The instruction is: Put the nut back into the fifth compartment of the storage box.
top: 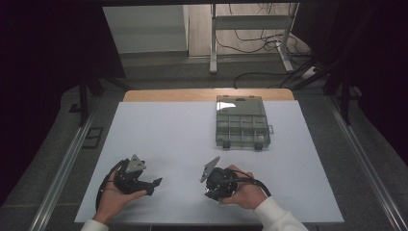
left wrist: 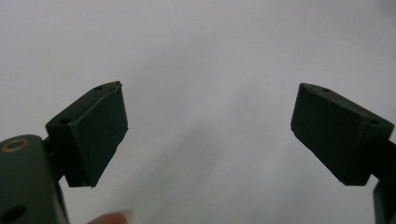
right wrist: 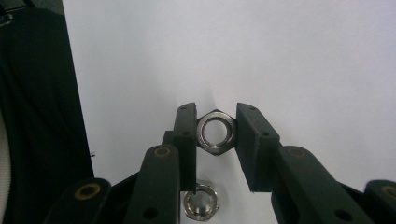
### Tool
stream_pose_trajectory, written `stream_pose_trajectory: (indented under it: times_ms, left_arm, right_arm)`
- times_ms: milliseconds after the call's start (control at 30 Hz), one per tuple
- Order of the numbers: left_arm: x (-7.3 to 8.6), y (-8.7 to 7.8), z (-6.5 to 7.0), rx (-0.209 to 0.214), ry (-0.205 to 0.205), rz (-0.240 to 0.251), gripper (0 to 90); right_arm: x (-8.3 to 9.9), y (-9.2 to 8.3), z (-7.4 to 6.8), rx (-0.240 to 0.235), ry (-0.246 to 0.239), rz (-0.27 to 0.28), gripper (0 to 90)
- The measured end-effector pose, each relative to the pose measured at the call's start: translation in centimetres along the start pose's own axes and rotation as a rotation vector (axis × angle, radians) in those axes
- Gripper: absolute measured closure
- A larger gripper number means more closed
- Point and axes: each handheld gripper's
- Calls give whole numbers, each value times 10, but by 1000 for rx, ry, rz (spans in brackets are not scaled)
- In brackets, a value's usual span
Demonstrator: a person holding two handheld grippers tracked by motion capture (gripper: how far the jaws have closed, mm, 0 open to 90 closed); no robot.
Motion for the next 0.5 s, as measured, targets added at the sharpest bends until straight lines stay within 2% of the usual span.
stream_pose_trajectory:
  times_ms: [500]
  left_arm:
    - [0,0,0,-2,-5,-1,107]
  right_arm:
    - [-6,-11,15,23,48,36,708]
Point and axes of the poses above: each handheld gripper's, and its own axes: y roughly forward along the jaws, x roughly out of its underside, z roughly to its right, and after that the axes turned 7 degrees about -x, right-handed
